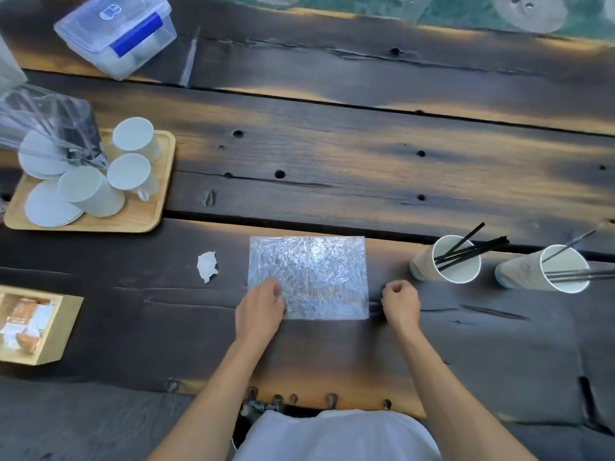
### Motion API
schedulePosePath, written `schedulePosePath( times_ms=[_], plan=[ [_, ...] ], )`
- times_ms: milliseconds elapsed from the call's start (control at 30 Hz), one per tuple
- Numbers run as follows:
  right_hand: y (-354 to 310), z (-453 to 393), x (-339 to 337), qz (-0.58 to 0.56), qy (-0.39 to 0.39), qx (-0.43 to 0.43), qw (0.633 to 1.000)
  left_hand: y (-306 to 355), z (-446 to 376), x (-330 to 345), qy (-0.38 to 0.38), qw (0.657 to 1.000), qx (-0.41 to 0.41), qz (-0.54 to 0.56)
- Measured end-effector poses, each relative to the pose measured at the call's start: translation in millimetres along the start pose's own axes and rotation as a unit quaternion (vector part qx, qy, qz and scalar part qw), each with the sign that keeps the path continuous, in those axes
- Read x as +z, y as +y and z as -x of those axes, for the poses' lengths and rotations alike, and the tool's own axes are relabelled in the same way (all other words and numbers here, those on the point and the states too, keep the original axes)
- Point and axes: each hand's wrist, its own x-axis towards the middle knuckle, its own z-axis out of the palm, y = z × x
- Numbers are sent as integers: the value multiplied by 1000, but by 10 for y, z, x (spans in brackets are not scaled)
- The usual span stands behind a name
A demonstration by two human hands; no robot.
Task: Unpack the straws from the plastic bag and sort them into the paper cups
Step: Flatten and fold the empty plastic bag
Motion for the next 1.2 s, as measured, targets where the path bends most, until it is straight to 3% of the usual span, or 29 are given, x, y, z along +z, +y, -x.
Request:
schedulePosePath(
  times_ms=[67, 133, 267, 567, 733, 967, 1033, 1100, 1133, 1200],
  plan=[
    [-172, 2, 93, 45, -9, -45, 998, 65, -93, 41, 20, 989, 125, -81],
    [-311, -5, 204, 67, -31, -52, 996, 100, -211, 103, -28, 973, 172, -154],
    [-328, -52, 367, 77, -72, -14, 994, 124, -326, 204, -140, 964, 132, -184],
    [-467, -106, 189, -48, -120, 38, 991, 227, -304, 258, -146, 965, 125, -177],
    [-550, -59, -18, -104, -166, -30, 980, 356, -312, 319, -145, 965, 121, -183],
    [-820, 311, 37, -21, -227, -208, 951, 533, -264, 472, -121, 970, 142, -158],
    [-837, 391, 203, -4, -244, -225, 943, 485, -277, 457, -102, 978, 139, -118],
    [-833, 455, 390, 16, -259, -234, 937, 399, -303, 403, -78, 991, 109, 28],
    [-827, 480, 478, 29, -271, -234, 933, 353, -317, 345, -65, 984, 74, 147],
    [-811, 520, 630, 63, -296, -226, 926, 239, -312, 208, -13, 936, -6, 351]
  ],
)
